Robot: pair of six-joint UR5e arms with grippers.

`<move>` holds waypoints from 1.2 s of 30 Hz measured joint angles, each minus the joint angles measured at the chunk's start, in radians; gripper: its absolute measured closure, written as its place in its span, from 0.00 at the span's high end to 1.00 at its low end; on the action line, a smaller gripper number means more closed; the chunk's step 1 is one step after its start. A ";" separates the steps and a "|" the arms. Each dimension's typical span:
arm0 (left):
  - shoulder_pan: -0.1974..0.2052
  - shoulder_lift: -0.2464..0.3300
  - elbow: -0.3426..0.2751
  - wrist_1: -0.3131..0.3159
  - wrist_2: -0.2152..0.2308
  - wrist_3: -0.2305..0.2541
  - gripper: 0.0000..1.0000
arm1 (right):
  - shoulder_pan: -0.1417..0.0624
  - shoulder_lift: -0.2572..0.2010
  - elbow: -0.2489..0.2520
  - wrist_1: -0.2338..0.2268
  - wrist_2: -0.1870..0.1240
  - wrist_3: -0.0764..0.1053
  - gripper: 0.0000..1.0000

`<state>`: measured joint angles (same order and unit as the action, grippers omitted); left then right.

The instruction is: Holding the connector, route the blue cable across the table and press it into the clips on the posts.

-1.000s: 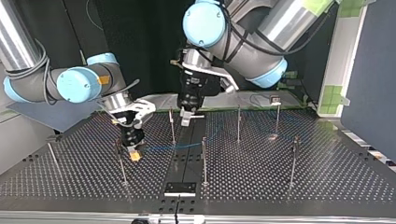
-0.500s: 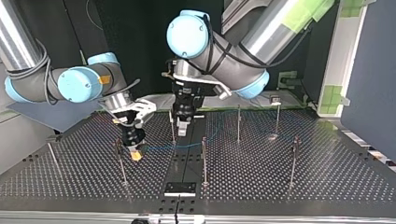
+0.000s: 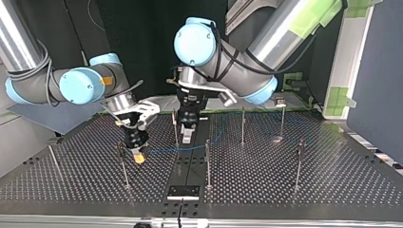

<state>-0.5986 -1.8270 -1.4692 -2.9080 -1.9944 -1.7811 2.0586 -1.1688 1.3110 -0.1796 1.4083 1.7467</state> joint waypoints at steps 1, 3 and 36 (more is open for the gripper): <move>0.002 0.000 0.000 0.003 0.001 0.000 1.00 | 0.000 0.000 0.000 0.000 0.000 0.000 0.00; 0.007 0.000 0.003 0.012 0.004 0.001 1.00 | 0.000 0.000 0.000 0.000 0.000 0.000 0.00; 0.039 -0.209 0.254 -0.071 -0.032 0.044 1.00 | -0.003 0.000 0.000 -0.001 0.001 0.001 0.00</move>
<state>-0.5601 -2.0356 -1.2152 -2.9787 -2.0261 -1.7375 2.0552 -1.1684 1.3110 -0.1810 1.4096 1.7475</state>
